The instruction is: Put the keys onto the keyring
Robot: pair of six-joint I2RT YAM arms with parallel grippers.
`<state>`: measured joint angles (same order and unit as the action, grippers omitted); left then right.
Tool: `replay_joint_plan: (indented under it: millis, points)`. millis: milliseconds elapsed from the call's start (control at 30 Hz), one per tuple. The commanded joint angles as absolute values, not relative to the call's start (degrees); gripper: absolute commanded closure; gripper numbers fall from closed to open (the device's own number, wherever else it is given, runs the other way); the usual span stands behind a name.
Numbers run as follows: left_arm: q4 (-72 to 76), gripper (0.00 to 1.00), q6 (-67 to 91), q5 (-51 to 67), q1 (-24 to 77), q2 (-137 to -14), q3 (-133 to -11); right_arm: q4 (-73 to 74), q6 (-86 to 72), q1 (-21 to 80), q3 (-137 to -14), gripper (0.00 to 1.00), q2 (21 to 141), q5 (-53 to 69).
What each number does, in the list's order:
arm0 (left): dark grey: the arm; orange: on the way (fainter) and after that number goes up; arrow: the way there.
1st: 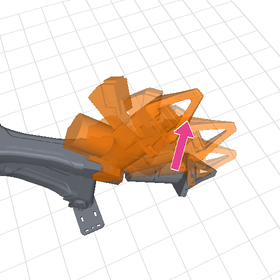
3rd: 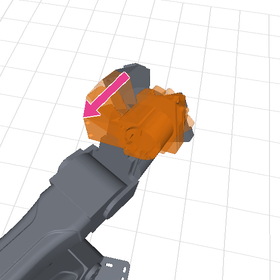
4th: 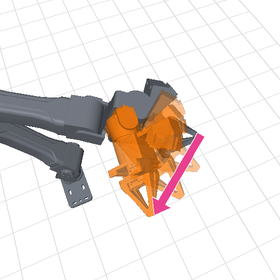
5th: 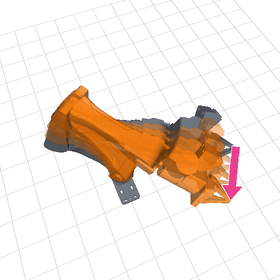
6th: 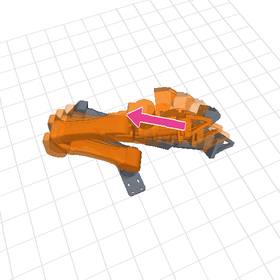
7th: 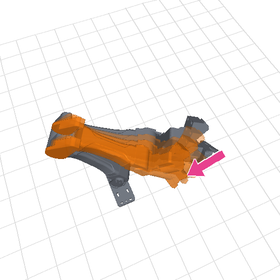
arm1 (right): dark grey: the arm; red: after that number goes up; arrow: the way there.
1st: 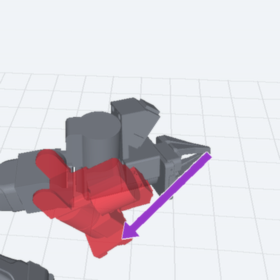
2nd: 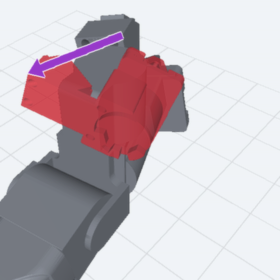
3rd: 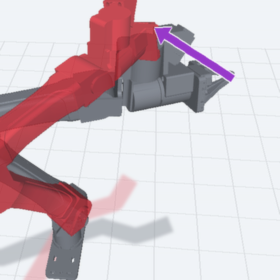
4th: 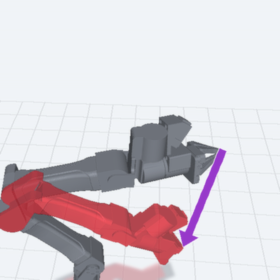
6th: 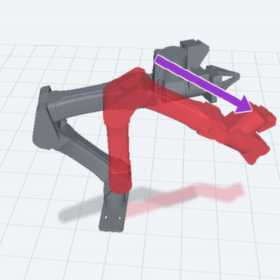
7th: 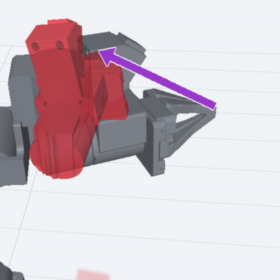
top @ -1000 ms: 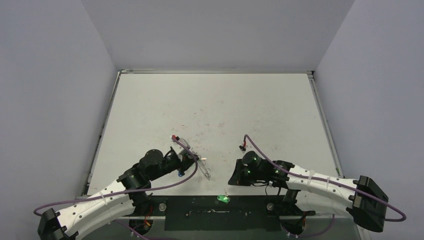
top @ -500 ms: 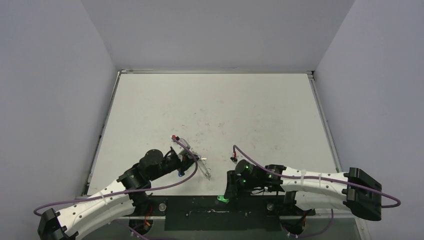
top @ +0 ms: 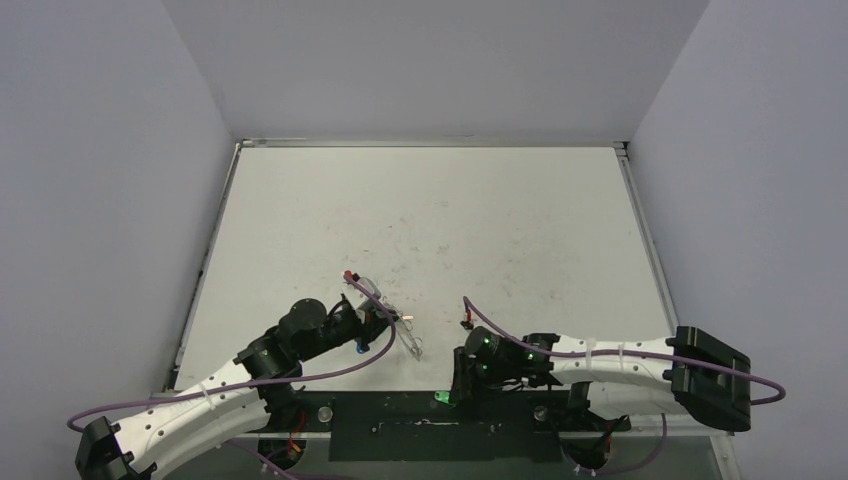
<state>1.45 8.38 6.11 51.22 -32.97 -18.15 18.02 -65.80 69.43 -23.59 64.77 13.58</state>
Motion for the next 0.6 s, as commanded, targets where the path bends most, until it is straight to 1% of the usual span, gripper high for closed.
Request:
replay_joint_plan:
  millis: [0,67,100,233,300,467,567]
  points:
    - [4.0,1.00,8.6,7.1,51.0,-33.0,-19.3,12.9,-67.7,70.4,-23.0,0.64,67.6,14.2]
    - [3.9,1.00,8.7,7.1,51.0,-32.9,-19.3,12.3,-67.8,71.1,-23.4,0.67,68.5,14.2]
    - [3.9,1.00,8.8,7.1,51.0,-32.9,-19.3,12.0,-67.8,71.3,-23.5,0.70,68.9,14.1]
    - [3.4,1.00,8.7,7.2,51.0,-32.6,-19.5,12.1,-68.2,71.9,-24.0,0.91,68.3,13.2]
    - [3.1,1.00,8.6,7.1,51.0,-32.5,-19.6,14.5,-67.4,71.8,-25.1,1.00,67.2,12.1]
    - [2.6,1.00,8.6,7.1,51.0,-31.8,-19.3,22.7,-62.9,71.7,-29.6,1.00,65.0,8.2]
    - [2.6,1.00,8.5,7.3,51.0,-31.5,-19.3,29.3,-56.7,69.7,-33.5,1.00,65.0,6.1]
